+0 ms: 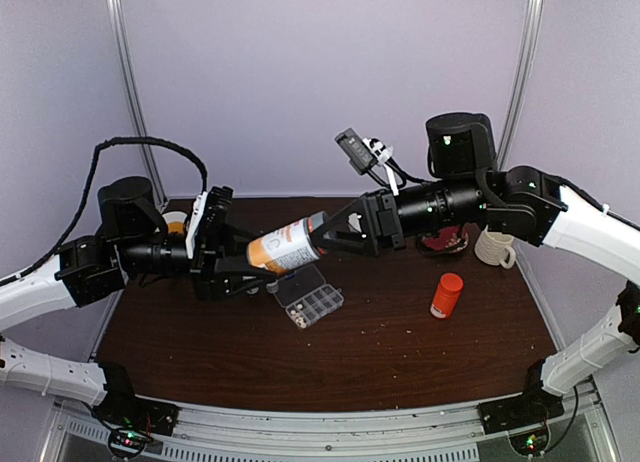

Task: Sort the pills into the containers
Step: Screw the lid of the pill bottle onto the pill bottle.

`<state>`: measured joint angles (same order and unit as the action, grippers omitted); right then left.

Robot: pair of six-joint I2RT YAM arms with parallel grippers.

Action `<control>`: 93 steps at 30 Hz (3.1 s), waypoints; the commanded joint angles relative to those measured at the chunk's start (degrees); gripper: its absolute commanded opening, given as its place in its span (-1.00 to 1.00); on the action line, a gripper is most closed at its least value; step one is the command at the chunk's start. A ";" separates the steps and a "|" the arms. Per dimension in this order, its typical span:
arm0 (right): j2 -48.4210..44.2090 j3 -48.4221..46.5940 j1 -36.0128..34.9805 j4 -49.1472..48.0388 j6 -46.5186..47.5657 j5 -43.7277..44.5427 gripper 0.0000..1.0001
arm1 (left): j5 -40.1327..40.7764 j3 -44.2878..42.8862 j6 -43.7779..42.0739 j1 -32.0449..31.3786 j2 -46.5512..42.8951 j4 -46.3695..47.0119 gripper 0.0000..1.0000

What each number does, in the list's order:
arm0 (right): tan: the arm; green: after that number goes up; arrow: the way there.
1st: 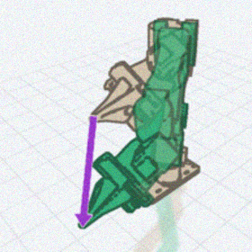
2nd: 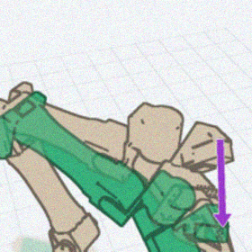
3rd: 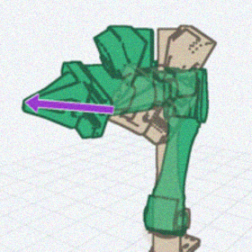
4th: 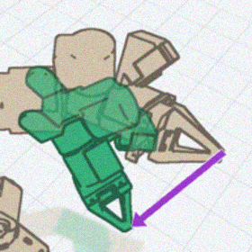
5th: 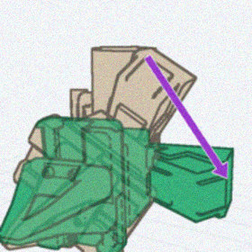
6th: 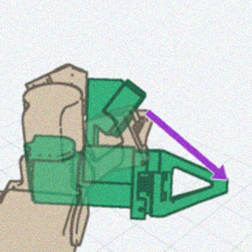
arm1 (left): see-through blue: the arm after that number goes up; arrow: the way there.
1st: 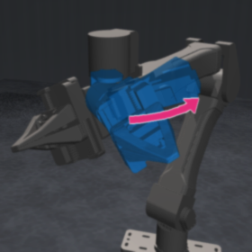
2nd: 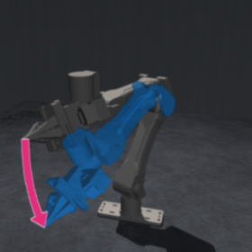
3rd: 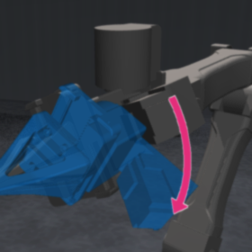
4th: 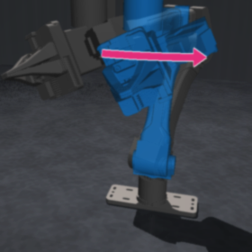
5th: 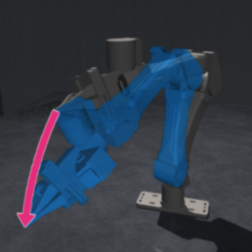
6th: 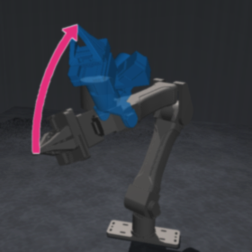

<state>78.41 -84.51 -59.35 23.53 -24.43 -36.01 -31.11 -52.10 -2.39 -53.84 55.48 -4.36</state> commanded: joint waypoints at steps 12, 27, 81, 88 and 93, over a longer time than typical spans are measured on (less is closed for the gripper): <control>-1.39 -1.07 0.21 1.58 9.51 -4.20 -0.25 | -0.80 -0.19 -0.16 0.05 0.09 3.55 -1.00; -4.84 5.72 -0.22 0.74 75.64 -6.71 -0.49 | -4.21 -1.63 1.83 -0.02 2.58 3.70 -1.00; -11.30 6.05 -7.58 8.97 115.71 10.80 -0.72 | -11.57 -15.70 -4.63 -2.13 20.35 -22.35 -1.00; -10.69 6.07 -7.56 9.71 115.47 11.64 -0.72 | -11.26 -16.55 -5.27 -2.81 21.28 -23.43 -1.00; -11.84 7.16 -7.54 9.04 115.13 11.82 -0.68 | -12.70 -12.66 -3.80 -2.58 18.26 -17.54 -1.00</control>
<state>67.83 -75.83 -66.52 36.38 91.59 -23.90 -45.10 -67.64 -7.27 -56.36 75.59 -24.40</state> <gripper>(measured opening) 0.547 0.531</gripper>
